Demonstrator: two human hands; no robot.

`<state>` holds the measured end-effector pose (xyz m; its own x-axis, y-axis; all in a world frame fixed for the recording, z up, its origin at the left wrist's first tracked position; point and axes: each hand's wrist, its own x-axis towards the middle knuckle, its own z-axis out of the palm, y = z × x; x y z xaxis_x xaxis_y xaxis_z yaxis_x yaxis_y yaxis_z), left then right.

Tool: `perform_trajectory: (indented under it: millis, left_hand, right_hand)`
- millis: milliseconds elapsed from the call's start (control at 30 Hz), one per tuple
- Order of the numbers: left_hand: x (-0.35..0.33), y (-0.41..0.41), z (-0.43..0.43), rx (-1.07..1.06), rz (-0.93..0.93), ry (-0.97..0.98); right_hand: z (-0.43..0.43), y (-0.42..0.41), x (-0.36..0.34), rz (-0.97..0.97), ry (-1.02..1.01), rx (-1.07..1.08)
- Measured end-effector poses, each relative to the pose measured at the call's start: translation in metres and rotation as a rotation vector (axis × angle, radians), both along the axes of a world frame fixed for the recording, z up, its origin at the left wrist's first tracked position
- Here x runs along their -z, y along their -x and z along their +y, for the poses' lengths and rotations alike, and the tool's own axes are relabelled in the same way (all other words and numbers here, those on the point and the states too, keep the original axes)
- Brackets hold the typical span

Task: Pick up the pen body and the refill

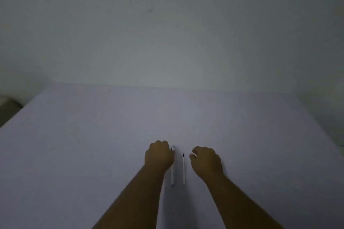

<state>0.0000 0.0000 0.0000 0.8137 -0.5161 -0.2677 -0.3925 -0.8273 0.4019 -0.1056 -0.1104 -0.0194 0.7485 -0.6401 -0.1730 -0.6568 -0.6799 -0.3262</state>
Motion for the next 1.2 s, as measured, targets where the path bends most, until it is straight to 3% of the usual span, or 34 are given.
perform_trajectory:
  millis: [200,367,533,667,933,1000,1100,1200]
  left_hand:
    - [0.036,0.011,-0.001,-0.192,0.272,0.041]
    - [0.05,0.012,-0.002,-0.227,0.266,0.063]
    - [0.047,0.012,-0.002,-0.249,0.248,0.164]
    - [0.041,0.018,-0.004,-0.107,0.203,0.249]
    - [0.041,0.018,0.002,0.058,0.238,0.209]
    - [0.043,0.016,0.007,0.031,0.22,0.209]
    - [0.045,0.015,0.008,0.001,0.199,0.223]
    - [0.045,0.017,0.005,-0.02,0.204,0.252]
  right_hand:
    - [0.005,-0.001,0.029,0.0,-0.024,0.023]
    - [0.008,-0.004,0.04,-0.057,-0.089,0.082]
    - [0.008,-0.015,0.038,-0.194,-0.3,0.229]
    - [0.004,-0.028,0.028,-0.28,-0.609,0.411]
    - [-0.02,-0.028,0.017,-0.423,-0.723,0.603]
    - [-0.032,-0.022,0.017,-0.345,-0.654,0.522]
    - [-0.032,-0.013,0.025,-0.079,-0.421,0.314]
    - [-0.018,-0.008,0.038,0.024,-0.339,0.254]
